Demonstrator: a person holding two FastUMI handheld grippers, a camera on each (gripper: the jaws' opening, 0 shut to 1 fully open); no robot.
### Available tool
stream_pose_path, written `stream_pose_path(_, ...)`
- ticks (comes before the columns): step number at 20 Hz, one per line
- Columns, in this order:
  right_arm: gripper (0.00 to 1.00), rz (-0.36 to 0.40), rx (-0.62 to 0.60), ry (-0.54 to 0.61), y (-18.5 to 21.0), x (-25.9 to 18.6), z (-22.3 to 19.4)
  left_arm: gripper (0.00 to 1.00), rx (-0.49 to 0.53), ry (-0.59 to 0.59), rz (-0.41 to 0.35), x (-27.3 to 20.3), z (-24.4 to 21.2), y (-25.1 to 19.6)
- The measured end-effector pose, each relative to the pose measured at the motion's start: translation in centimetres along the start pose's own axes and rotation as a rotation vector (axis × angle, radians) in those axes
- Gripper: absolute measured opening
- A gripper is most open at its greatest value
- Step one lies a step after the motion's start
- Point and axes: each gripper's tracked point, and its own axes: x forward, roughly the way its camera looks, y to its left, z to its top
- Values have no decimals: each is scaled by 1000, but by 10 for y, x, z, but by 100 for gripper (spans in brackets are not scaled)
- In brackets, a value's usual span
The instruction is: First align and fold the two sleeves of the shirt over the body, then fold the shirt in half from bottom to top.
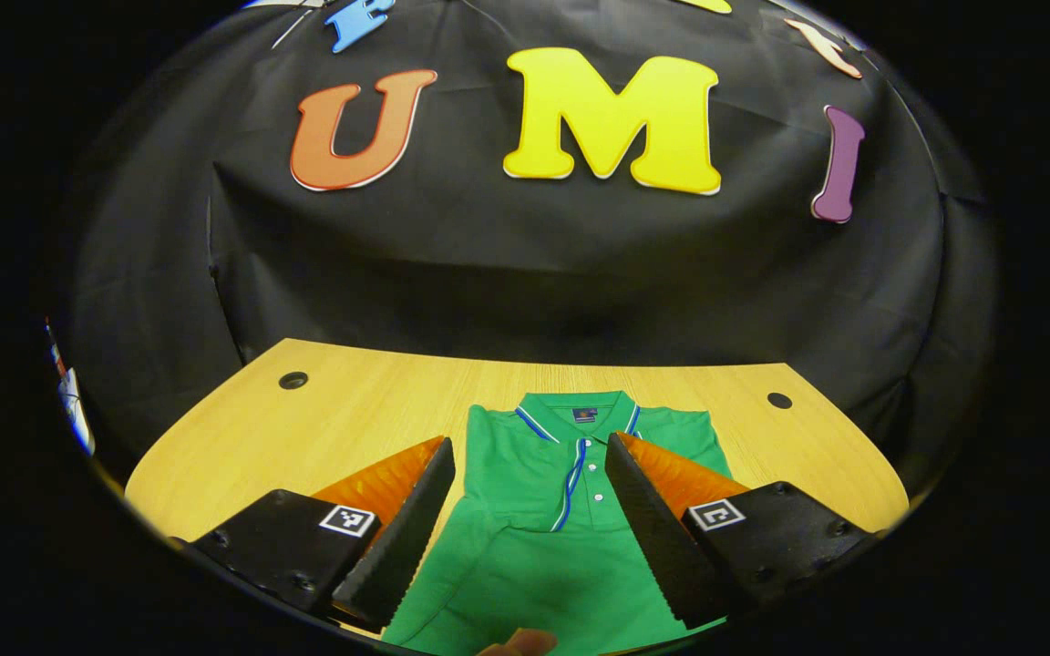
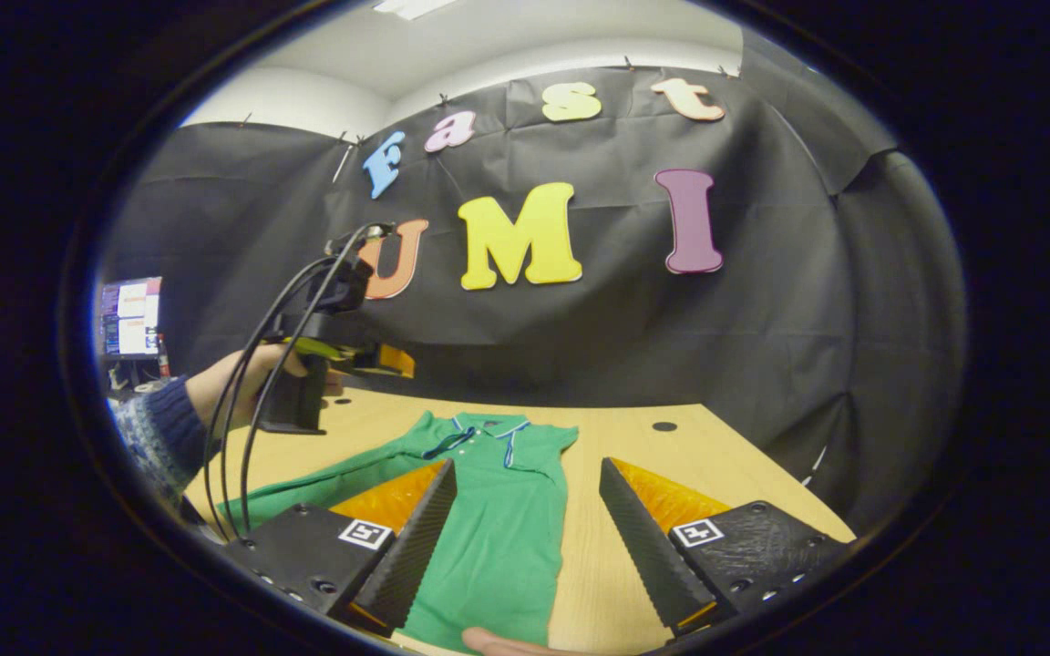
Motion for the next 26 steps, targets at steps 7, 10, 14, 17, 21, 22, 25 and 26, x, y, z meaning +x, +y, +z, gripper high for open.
stream_pose_path(7, 95, -94, -6, -38, 6, -30, 20, 100, 20, -74, 63, -108, -24, 62)
stream_pose_path(10, 95, -123, -4, -48, 5, -39, 14, 100, 66, -120, 86, -147, -44, 86)
stream_pose_path(14, 95, -156, -54, -9, 0, -46, -9, 100, 68, -119, 78, -180, -84, 99)
stream_pose_path(17, 96, -166, -88, 39, 1, -51, -32, 100, 22, -121, 44, -190, -105, 100)
stream_pose_path(21, 96, -158, -111, 131, 6, -51, -75, 100, 33, -121, 43, -199, -134, 107)
stream_pose_path(22, 95, -164, -120, 144, 6, -52, -83, 100, 35, -119, 39, -199, -142, 106)
stream_pose_path(25, 95, -171, -110, 181, 10, -53, -110, 100, 23, -96, 30, -197, -167, 105)
stream_pose_path(26, 95, -174, -110, 202, 11, -53, -119, 100, 12, -85, 23, -195, -175, 102)
